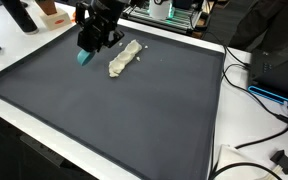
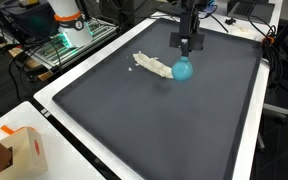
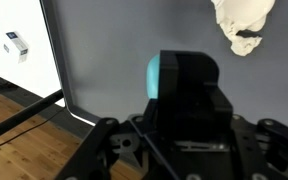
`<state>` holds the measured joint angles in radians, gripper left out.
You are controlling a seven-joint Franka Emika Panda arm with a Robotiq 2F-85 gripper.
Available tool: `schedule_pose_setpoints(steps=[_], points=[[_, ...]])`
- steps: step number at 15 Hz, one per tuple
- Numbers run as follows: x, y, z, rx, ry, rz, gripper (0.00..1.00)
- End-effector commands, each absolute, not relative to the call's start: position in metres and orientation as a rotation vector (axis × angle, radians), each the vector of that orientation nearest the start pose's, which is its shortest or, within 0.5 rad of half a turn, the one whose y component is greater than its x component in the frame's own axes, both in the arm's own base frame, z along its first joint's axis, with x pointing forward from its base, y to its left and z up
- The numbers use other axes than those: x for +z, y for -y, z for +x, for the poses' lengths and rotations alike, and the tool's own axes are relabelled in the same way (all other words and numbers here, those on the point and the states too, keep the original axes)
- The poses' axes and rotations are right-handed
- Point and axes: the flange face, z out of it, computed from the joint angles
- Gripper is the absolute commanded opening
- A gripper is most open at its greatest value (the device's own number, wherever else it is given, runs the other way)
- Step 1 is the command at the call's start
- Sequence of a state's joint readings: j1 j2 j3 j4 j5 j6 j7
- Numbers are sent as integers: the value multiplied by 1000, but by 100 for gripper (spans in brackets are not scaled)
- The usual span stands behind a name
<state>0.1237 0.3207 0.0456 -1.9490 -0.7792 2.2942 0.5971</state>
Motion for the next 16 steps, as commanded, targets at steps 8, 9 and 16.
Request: schedule_pose_setpoints(steps=[8, 9, 16], points=[[341, -53, 588, 382, -289, 2901, 25], [342, -50, 586, 381, -287, 2934, 25], [350, -36, 577, 327, -291, 3147, 25]])
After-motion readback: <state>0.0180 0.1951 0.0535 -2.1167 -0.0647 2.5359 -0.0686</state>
